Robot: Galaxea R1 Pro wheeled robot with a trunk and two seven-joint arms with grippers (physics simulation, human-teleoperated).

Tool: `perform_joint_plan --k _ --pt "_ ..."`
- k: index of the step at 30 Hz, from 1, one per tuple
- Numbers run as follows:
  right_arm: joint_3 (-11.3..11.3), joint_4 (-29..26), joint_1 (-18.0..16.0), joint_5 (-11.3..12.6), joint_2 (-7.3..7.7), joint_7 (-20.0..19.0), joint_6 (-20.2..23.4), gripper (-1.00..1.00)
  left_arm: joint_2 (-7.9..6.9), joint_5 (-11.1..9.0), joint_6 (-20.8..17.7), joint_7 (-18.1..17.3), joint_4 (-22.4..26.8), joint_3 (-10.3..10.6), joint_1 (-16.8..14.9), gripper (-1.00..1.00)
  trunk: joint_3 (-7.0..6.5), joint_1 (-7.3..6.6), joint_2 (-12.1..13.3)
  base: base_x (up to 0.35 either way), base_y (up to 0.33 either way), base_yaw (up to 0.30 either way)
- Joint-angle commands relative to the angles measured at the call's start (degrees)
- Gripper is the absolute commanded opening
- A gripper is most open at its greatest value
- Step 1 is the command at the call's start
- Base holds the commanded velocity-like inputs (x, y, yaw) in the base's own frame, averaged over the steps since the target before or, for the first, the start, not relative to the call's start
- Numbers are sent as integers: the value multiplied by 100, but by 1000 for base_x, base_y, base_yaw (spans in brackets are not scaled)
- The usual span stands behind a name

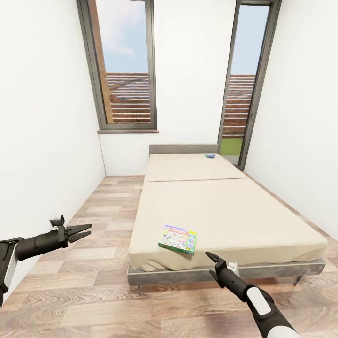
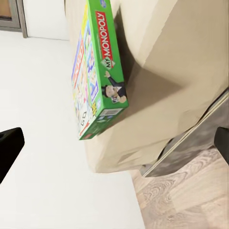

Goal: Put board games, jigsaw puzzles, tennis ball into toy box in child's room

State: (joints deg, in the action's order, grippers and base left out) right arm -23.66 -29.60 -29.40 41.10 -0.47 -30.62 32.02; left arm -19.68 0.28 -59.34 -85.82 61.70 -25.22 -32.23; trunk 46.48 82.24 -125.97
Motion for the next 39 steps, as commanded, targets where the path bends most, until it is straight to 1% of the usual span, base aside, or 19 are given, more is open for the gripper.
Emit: perform_joint_plan --k 1,11,18,32,35,39 --pt "-30 18 -4 21 -5 -3 43 100 -1 5 -60 -22 0 -1 -3 100 6 -1 -3 0 0 0" --pt "-22 54 -4 19 -11 -35 48 100 -1 7 -60 -22 0 -2 -4 100 6 -1 -3 0 0 0" --pt "0 59 -4 14 -22 -131 62 100 -1 7 -60 -22 0 -1 -3 100 132 153 -283 0 0 0" --pt "27 60 -4 -14 -135 -298 74 100 -1 2 -60 -22 0 14 -3 100 132 153 -283 0 0 0" --pt "27 60 -4 -23 -154 -384 74 100 -1 1 -60 -22 0 15 -3 100 132 153 -283 0 0 0" --pt "33 60 -4 -38 -167 -602 70 100 -1 4 -59 -22 0 16 -3 100 132 153 -283 0 0 0"
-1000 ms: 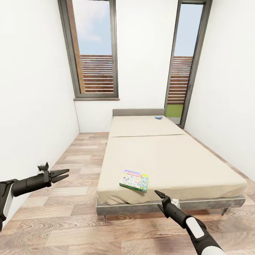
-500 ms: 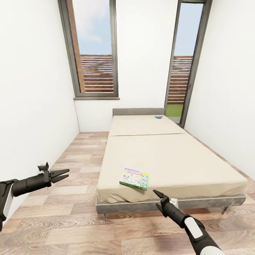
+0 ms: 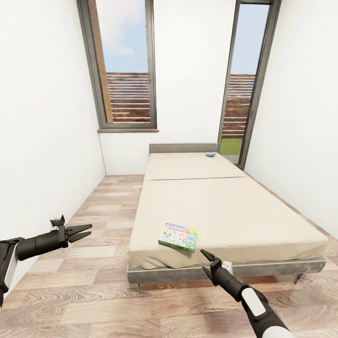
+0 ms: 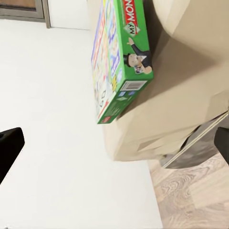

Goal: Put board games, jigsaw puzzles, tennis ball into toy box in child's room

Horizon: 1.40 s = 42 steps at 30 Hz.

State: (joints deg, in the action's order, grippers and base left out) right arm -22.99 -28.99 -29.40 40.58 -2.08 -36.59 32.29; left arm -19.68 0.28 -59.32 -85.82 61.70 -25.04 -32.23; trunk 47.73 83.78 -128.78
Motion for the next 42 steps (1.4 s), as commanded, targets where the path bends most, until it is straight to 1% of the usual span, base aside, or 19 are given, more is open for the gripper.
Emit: perform_joint_plan --k 1,5,11,20,42 --pt "-33 -1 -4 11 -7 -53 42 100 -1 5 -59 -22 0 1 -3 100 6 -1 -3 0 0 0" --pt "-27 -1 -4 2 -10 -197 41 100 3 6 -55 -22 0 5 -3 100 6 -1 -3 0 0 0" --pt "56 -1 -4 2 -11 -277 41 100 7 5 -54 -22 0 7 -3 100 6 -1 -3 0 0 0" --pt "151 -1 -4 10 -11 -302 30 100 6 -6 -43 -22 0 8 4 100 6 -1 -3 5 33 0" --pt "163 -1 -4 17 -3 -305 15 100 12 -11 -27 -22 0 16 6 100 6 -1 -3 26 11 0"
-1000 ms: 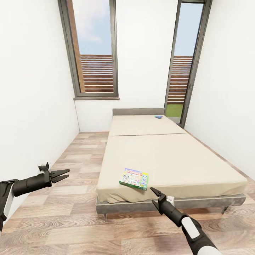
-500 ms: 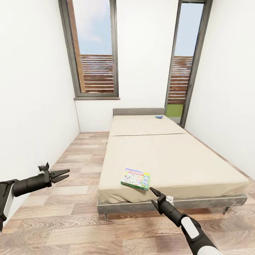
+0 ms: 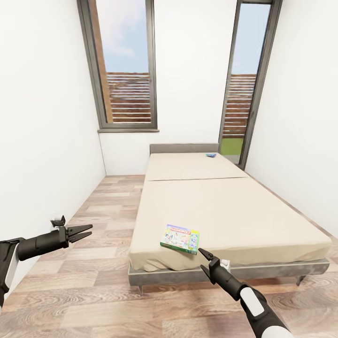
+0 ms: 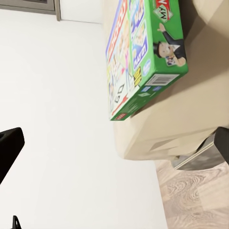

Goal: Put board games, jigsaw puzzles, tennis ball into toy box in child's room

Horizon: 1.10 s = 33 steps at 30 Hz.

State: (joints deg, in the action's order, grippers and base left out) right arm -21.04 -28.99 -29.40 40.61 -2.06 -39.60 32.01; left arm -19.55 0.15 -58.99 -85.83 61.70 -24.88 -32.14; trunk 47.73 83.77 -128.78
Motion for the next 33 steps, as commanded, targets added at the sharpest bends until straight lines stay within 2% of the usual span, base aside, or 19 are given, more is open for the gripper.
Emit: perform_joint_plan --k 1,21,33 --pt "-32 -1 -4 15 -6 -4 42 100 0 3 -60 -22 0 -1 -3 100 6 -1 -2 33 0 0" --pt "-32 -1 -4 17 -6 4 42 100 -5 3 -60 -22 0 0 -3 100 6 -1 -2 10 0 0" --pt "-32 -1 -4 17 -6 3 42 100 2 3 -60 -22 0 0 -3 100 6 -1 -2 142 52 0"
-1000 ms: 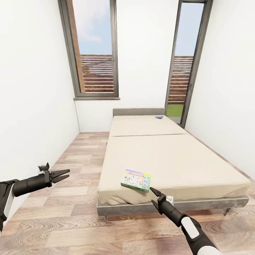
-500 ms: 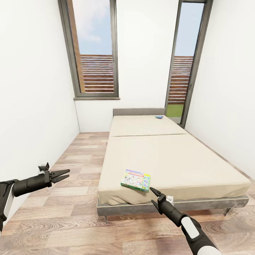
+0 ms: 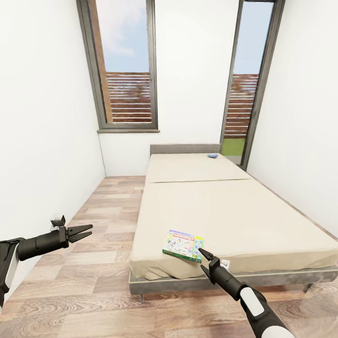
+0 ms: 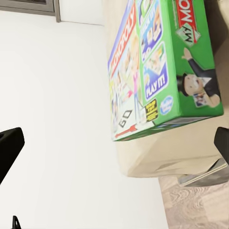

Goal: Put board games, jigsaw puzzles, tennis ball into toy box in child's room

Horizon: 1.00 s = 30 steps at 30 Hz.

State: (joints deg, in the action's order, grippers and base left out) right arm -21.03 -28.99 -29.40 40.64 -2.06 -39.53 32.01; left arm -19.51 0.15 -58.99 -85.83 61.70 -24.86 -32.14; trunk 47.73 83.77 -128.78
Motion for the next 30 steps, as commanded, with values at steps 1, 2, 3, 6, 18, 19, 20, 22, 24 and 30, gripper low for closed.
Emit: perform_joint_plan --k 1,2,3,6,18,19,20,22,24,30 --pt "-32 -1 -4 15 -5 -3 42 100 -1 3 -60 -22 0 -1 -3 100 6 0 -2 46 21 0" --pt "-32 -1 -4 15 -5 -3 42 100 0 5 -60 -22 0 -1 -3 100 6 0 -2 37 16 0" --pt "-32 -1 -4 15 -5 -3 42 100 0 6 -60 -22 0 -1 -3 100 6 0 -2 29 13 0" --pt "-32 -1 -4 15 -8 -2 42 100 0 5 -60 -22 0 -1 -3 100 6 0 -2 19 9 0" --pt "-32 -1 -4 15 -13 -2 42 100 0 5 -60 -22 8 -1 -3 100 60 65 -123 5 2 0" --pt "-32 -1 -4 15 -13 -2 42 100 0 6 -60 -22 8 -1 -3 100 78 87 -163 0 0 0" --pt "-32 -1 -4 15 -13 -2 42 100 0 6 -60 -22 8 -1 -3 100 96 109 -203 0 0 0" --pt "-32 -1 -4 15 -13 -2 42 100 0 5 -60 -22 8 -1 -3 100 132 153 -283 0 0 0" --pt "-32 -1 -4 15 -13 -2 42 100 0 4 -60 -22 8 -1 -3 100 150 175 -323 0 0 0" --pt "-32 -1 -4 15 -12 -2 42 100 0 3 -60 -22 8 -1 -3 100 150 175 -323 0 0 0"
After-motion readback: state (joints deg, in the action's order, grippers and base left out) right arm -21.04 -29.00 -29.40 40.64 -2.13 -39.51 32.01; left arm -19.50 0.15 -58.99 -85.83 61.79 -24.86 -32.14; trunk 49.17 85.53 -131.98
